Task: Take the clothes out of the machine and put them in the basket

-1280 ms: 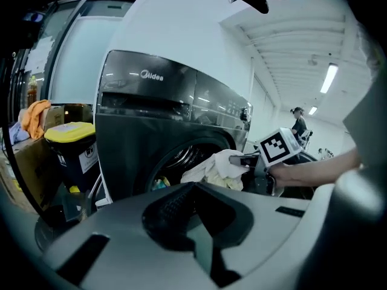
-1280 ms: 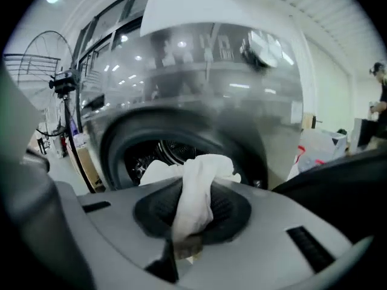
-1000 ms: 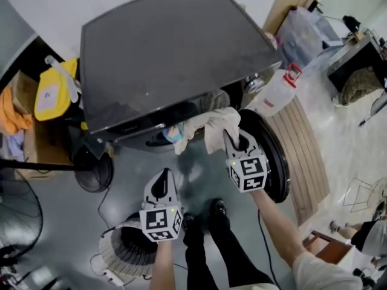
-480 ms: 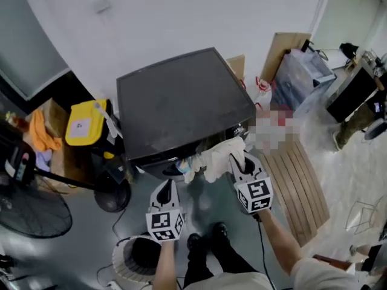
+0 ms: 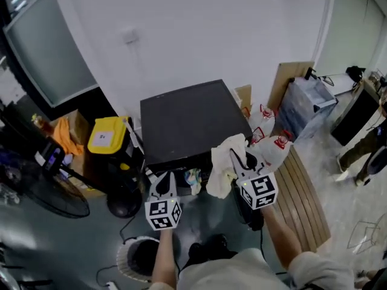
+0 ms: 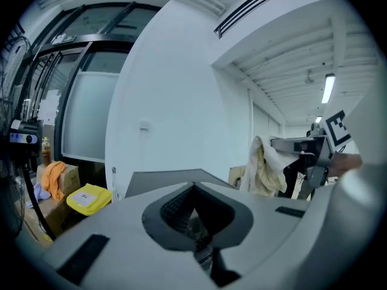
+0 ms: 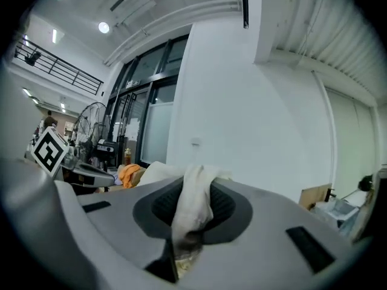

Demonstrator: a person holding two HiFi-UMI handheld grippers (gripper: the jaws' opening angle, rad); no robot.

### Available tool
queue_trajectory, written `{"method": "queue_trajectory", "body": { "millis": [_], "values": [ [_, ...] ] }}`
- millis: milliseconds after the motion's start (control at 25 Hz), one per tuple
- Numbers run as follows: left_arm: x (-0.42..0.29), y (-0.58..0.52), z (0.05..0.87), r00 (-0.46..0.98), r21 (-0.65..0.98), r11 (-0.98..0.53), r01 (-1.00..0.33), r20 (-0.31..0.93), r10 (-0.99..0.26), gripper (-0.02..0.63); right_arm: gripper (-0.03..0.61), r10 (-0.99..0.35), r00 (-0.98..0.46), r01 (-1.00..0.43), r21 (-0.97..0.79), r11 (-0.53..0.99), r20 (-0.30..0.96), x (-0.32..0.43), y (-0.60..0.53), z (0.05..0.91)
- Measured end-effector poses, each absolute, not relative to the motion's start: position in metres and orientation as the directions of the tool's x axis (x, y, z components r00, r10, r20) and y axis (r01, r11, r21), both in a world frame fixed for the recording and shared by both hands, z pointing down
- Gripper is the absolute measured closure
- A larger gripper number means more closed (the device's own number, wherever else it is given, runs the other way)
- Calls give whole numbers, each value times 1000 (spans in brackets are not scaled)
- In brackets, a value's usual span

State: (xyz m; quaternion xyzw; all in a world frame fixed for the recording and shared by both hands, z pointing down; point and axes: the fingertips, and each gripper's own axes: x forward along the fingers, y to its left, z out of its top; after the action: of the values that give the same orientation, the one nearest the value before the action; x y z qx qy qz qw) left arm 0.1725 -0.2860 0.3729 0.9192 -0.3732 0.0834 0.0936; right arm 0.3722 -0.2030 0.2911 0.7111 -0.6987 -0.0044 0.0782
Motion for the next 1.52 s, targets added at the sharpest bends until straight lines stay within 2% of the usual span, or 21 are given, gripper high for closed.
{"method": "queue_trajectory", "body": {
  "millis": [320,720,1040,1520],
  "values": [
    [139,-274,316,657,69,-657,-751,181,-732,597,509,-994,-113,-985,128,112,-8,336,-190,214],
    [31,-242,313,475,68,-471,-879,171,-863,597,509,-929,-359,-927,148,345,-85,241,-194,183],
    [-71,-200,306,330,77,-321,-944,172,-928,597,509,-837,-540,-837,167,522,-91,132,-187,170],
    [-271,-98,298,33,72,-20,-997,181,-983,597,509,-634,-765,-644,170,746,-116,-66,-148,141]
  ]
}}
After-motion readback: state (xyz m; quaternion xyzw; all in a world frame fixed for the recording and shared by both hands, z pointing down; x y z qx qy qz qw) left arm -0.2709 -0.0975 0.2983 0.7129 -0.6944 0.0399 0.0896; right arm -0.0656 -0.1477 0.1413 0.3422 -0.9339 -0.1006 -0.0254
